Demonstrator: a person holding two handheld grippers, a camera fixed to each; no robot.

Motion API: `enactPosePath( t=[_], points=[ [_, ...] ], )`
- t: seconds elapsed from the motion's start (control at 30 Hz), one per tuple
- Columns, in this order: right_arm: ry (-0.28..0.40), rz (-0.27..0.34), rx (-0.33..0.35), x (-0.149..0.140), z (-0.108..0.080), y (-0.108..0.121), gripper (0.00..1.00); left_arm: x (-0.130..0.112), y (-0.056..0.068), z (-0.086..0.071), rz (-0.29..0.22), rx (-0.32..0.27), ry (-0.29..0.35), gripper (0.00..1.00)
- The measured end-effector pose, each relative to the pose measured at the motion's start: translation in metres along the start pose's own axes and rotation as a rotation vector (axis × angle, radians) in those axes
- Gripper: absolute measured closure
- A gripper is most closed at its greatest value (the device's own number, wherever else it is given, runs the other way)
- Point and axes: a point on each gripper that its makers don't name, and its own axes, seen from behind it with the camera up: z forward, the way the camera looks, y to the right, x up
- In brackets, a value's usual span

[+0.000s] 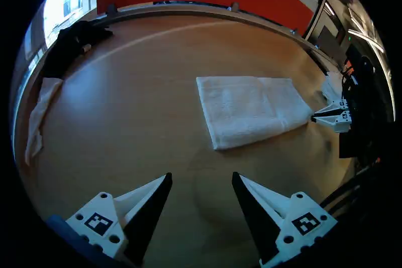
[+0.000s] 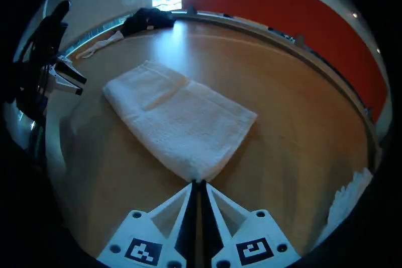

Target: Fold towel

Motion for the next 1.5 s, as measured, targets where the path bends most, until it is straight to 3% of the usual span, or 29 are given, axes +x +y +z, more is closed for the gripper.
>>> enactPosePath(
  t=[0.3,0.7,1.0,1.5],
  points=[
    [0.022,-0.062,-0.016,0.03,-0.013,0.001,0.96,0.004,-0.006,-0.01,-0.008,0.015,0.013,0.12],
    [0.105,-0.218,-0.007,0.115,-0.032,-0.015,0.96,0.01,-0.014,-0.041,-0.035,0.036,0.045,0.12],
    [0.151,-0.297,0.043,0.166,-0.027,-0.046,0.96,0.014,-0.02,-0.066,-0.068,0.044,0.084,0.12],
    [0.142,-0.394,0.105,0.194,-0.005,-0.08,0.96,0.005,-0.029,-0.096,-0.122,0.059,0.122,0.12]
  ],
)
